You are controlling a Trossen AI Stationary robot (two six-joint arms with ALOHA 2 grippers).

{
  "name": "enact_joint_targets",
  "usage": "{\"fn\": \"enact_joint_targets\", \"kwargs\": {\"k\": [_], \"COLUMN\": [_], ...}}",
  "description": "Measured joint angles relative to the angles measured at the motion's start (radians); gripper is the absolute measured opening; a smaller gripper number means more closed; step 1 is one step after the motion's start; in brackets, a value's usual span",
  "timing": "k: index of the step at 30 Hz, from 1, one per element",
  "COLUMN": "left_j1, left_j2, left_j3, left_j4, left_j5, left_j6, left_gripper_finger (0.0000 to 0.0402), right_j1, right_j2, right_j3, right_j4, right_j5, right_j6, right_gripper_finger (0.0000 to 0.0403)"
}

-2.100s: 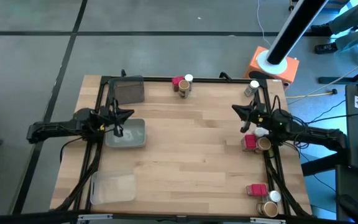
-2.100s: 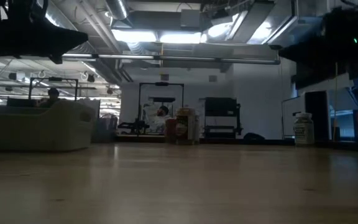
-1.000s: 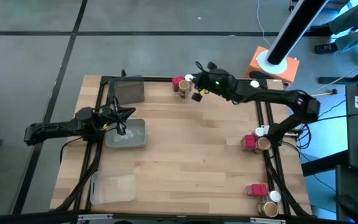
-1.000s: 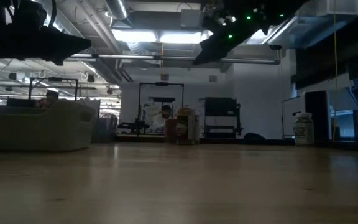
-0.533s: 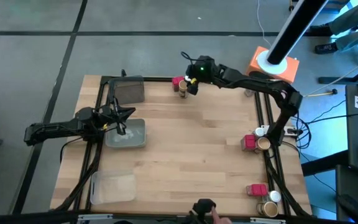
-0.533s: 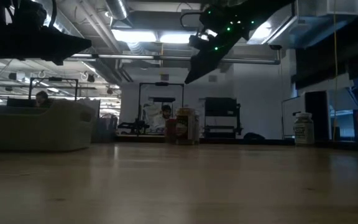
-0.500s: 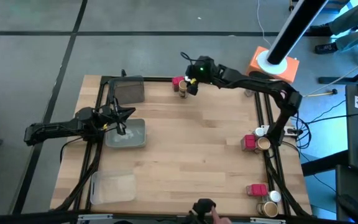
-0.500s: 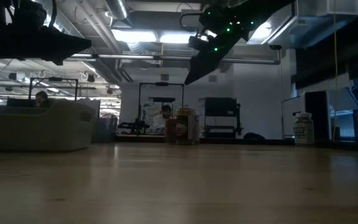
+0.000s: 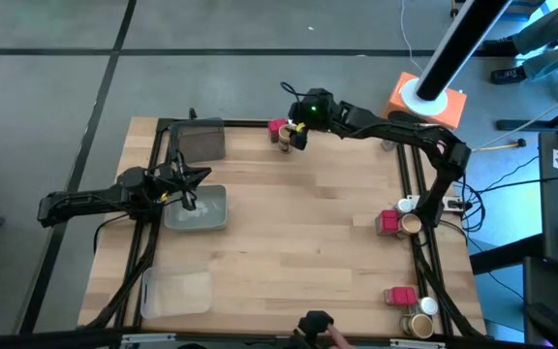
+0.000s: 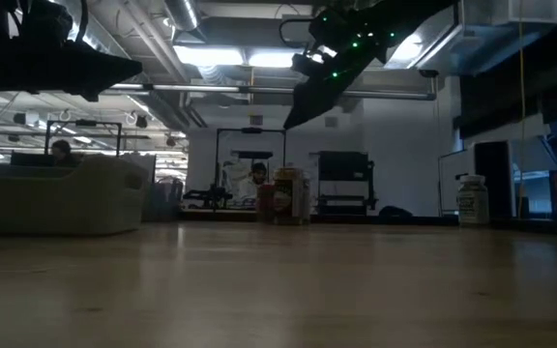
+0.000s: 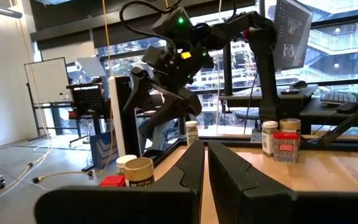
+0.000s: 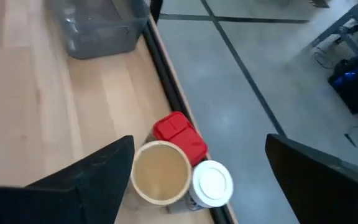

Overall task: Sort spices by type
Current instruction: Put the top left gold seasoning bottle into the black transparent bin

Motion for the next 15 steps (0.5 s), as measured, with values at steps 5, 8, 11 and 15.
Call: {"fn": "enact_joint_targets", "kwargs": {"k": [5,8,11,15], "left_j1": [0.0,0.0,0.0,0.0], "left_j2": [0.0,0.0,0.0,0.0], "left_j3": [0.0,0.0,0.0,0.0], "left_j4": [0.0,0.0,0.0,-0.001], "left_j5": [0.0,0.0,0.0,0.0], "left_j6": [0.0,-0.001,-0.001,-0.001], "left_gripper_finger": [0.0015,0.0015,0.0015,0.0015], "right_j1": [-0.013,-0.012,-0.013,-0.012], "right_j2": [0.017,0.038,0.061,0.086], "right_j3": [0.0,0.0,0.0,0.032], "right_j4": [0.006,0.033,0.062,0.049], "right_j5": [-0.133,-0.144,-0.143,-0.126], "right_j6": [-0.025,-0.047,-0.064,-0.088], "right_gripper_finger": [0.036,0.036,0.036,0.036]}}
